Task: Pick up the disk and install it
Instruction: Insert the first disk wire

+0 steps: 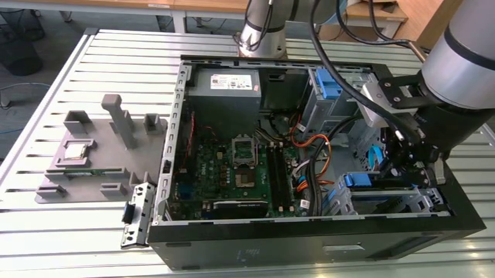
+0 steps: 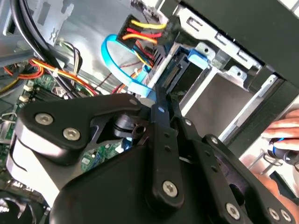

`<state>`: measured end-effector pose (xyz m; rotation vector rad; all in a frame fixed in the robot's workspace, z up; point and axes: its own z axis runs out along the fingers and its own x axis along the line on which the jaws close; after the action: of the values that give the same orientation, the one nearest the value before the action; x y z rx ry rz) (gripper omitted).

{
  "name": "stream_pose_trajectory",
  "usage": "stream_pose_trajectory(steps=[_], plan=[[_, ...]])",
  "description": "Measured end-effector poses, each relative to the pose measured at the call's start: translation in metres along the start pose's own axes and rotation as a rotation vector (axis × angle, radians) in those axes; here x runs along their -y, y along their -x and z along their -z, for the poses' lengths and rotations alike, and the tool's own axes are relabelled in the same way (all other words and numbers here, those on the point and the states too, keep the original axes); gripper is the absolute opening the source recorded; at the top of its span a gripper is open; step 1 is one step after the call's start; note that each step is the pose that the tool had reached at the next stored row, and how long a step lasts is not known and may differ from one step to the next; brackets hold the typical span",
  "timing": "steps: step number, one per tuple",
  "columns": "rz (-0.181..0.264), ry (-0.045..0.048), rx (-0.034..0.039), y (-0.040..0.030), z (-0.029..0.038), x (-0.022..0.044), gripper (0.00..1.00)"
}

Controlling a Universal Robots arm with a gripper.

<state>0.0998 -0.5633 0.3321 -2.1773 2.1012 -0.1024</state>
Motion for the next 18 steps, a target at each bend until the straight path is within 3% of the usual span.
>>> stream_pose_trajectory(steps=[6,12,18], plan=[[0.000,-0.0003,-0.0004,0.0000,-0.0001,-0.0001,0.16],[0.000,-0.0003,-0.0012,-0.0002,-0.0056,-0.0008,0.16],[0.000,-0.0004,-0.0001,-0.0002,-0.0065,-0.0009,0.16]])
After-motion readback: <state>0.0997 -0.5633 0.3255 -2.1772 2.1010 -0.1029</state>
